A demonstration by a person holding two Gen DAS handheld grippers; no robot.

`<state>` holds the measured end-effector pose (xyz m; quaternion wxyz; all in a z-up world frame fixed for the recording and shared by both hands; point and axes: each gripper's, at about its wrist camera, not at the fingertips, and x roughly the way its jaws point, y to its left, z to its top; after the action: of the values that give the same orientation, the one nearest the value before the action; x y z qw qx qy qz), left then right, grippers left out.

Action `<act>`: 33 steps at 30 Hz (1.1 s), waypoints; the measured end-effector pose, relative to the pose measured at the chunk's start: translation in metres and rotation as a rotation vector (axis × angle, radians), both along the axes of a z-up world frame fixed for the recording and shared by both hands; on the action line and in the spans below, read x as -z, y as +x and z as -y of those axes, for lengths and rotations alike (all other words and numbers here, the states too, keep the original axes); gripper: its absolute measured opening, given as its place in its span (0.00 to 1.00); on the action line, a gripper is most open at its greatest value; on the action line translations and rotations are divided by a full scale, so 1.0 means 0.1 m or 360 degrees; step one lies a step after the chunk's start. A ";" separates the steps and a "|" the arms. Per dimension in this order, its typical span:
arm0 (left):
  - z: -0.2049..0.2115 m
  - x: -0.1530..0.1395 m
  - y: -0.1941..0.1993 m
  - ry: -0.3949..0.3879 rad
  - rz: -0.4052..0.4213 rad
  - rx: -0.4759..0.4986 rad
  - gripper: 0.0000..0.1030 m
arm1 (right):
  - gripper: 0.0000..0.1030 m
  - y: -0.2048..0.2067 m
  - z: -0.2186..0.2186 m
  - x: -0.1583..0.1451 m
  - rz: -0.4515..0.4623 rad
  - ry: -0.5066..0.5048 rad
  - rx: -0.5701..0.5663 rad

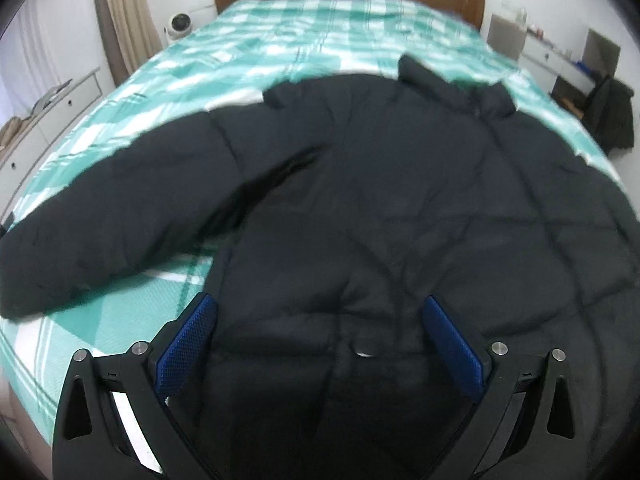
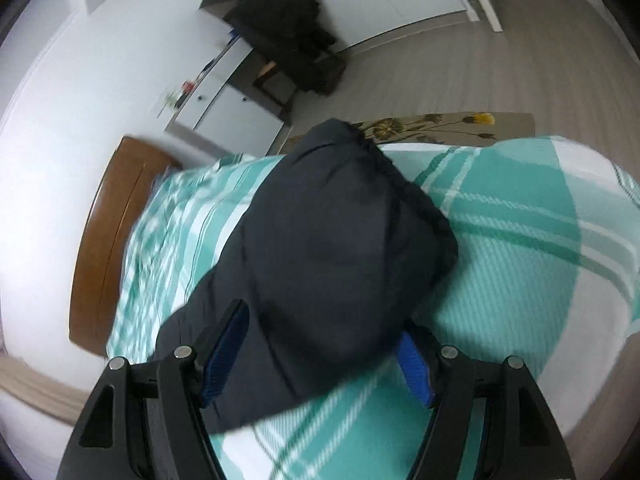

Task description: Fold large clothes

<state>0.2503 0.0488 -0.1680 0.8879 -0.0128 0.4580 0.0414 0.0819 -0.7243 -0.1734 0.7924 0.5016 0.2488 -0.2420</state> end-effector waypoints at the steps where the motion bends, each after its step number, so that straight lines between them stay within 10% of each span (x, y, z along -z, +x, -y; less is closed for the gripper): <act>1: 0.00 0.04 -0.01 0.0005 -0.0007 0.0000 0.99 | 0.69 0.02 0.01 0.01 -0.0001 -0.0008 0.0011; 3: -0.01 0.11 -0.05 -0.0003 0.0008 -0.0003 0.99 | 0.62 0.06 0.02 0.02 -0.0027 -0.0045 0.0016; 4: 0.00 0.12 -0.06 0.0003 0.0009 -0.0005 1.00 | 0.39 0.08 0.01 0.00 -0.0058 -0.0090 0.0014; 7: 0.02 0.12 -0.06 0.0038 -0.0028 0.0017 1.00 | 0.13 0.11 0.01 -0.14 -0.0074 -0.0183 -0.0022; 20: -0.14 -0.14 -0.18 -0.0128 -0.0039 0.0051 0.99 | 0.09 1.26 -2.12 -1.96 0.0236 -0.0810 -0.0958; 33: 0.06 -0.66 -0.33 -0.0327 0.0064 0.0271 0.99 | 0.09 1.66 -4.53 -0.84 -0.0127 -0.1058 -0.1885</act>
<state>0.2177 0.0427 -0.1020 0.8912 -0.0657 0.4413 -0.0815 0.2478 -0.2710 -0.0890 0.8935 0.0013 0.4230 0.1507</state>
